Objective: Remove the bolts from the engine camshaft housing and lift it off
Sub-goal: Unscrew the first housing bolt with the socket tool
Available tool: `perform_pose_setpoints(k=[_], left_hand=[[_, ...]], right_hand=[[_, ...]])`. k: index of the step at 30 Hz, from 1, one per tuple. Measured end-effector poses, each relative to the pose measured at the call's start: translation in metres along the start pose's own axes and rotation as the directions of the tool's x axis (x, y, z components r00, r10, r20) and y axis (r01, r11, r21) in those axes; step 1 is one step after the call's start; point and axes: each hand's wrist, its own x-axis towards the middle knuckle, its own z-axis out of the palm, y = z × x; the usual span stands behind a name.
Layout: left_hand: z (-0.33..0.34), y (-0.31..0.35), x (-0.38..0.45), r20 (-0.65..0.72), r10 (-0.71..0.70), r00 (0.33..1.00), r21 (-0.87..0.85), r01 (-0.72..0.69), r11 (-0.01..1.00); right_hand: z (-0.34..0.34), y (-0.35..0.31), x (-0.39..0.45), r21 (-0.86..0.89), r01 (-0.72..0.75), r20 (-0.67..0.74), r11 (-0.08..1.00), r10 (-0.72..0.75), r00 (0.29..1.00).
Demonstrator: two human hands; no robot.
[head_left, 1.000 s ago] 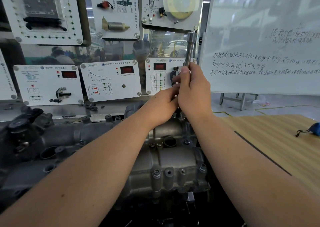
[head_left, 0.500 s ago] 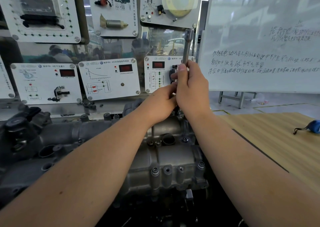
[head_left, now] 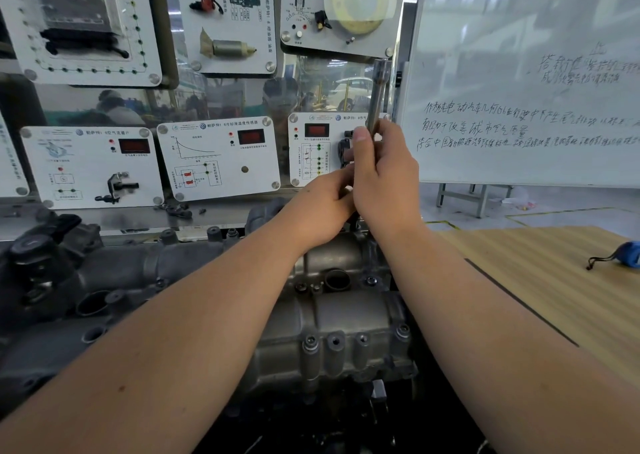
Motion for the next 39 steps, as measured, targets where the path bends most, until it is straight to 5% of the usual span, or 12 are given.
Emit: perform_pose_setpoints(k=[39], left_hand=[[0.0014,0.0000,-0.0013,0.016,-0.016,1.000,-0.018,0.016,1.000]], right_hand=[[-0.0020,-0.0038,-0.0032,0.004,0.009,-0.021,1.000,-0.009,1.000]])
